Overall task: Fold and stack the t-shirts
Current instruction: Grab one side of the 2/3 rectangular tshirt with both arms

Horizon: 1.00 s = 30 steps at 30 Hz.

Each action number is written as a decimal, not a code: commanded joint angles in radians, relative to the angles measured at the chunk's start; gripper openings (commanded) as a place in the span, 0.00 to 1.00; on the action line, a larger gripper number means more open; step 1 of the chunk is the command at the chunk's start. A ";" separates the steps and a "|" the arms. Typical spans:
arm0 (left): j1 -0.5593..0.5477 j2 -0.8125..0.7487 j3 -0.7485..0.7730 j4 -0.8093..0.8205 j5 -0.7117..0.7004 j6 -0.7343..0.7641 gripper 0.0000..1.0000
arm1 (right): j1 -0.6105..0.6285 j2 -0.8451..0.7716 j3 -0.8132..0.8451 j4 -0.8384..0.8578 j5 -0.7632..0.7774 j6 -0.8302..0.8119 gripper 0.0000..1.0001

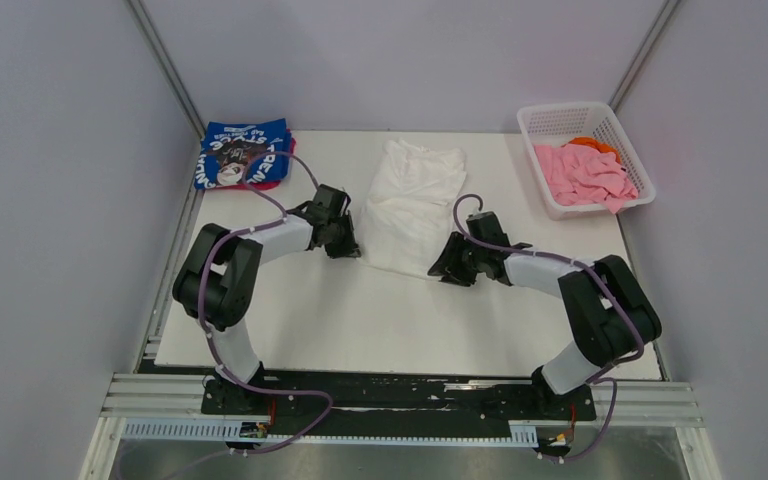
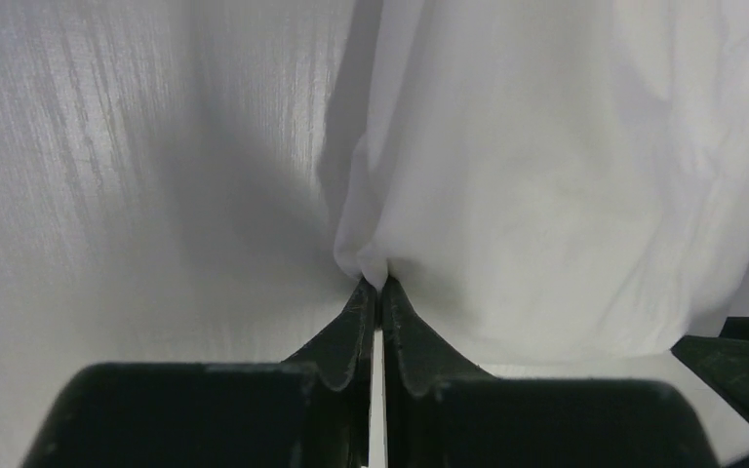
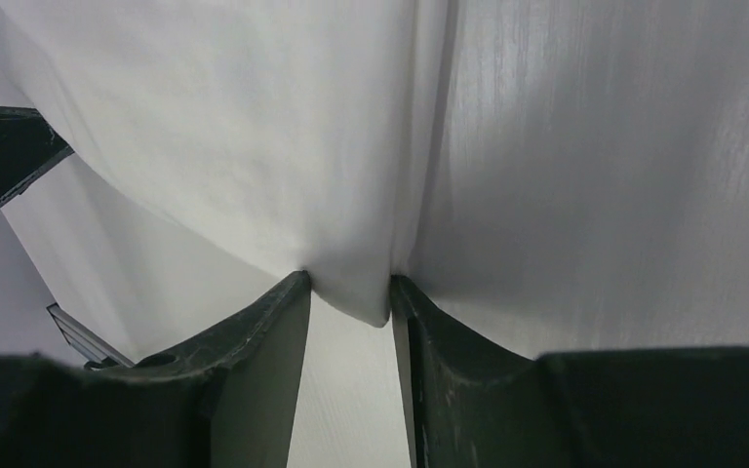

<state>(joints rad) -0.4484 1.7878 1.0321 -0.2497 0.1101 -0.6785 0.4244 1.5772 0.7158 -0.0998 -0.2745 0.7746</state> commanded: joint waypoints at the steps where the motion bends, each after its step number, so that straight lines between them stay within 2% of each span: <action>1: 0.002 0.090 0.002 -0.026 -0.030 0.010 0.02 | 0.006 0.058 0.021 0.013 0.091 0.008 0.37; 4: 0.002 0.087 -0.014 -0.010 -0.034 0.013 0.00 | 0.005 0.069 0.023 0.011 0.096 -0.002 0.21; 6: 0.002 0.058 -0.051 -0.003 -0.052 0.001 0.00 | 0.006 0.064 0.015 0.011 0.086 -0.011 0.02; 7: 0.001 0.043 -0.067 0.000 -0.074 -0.005 0.00 | 0.007 0.056 0.007 0.011 0.079 -0.019 0.00; 13: -0.032 -0.136 -0.279 0.006 -0.084 -0.056 0.00 | 0.028 -0.067 -0.084 -0.016 -0.073 -0.072 0.00; 20: -0.136 -0.529 -0.471 -0.131 -0.085 -0.138 0.00 | 0.111 -0.314 -0.198 -0.152 -0.181 -0.091 0.00; 25: -0.228 -0.799 -0.459 -0.293 -0.072 -0.144 0.00 | 0.191 -0.483 -0.204 -0.200 -0.302 -0.112 0.00; 27: -0.232 -0.934 -0.425 -0.358 -0.072 -0.127 0.00 | 0.194 -0.553 -0.185 -0.236 -0.288 -0.117 0.00; 30: -0.233 -1.022 -0.397 -0.345 -0.046 -0.111 0.00 | 0.190 -0.636 -0.144 -0.269 -0.234 -0.140 0.00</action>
<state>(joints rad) -0.6788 0.8703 0.5682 -0.5312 0.0628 -0.8047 0.6163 1.0336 0.5095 -0.3138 -0.5213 0.6811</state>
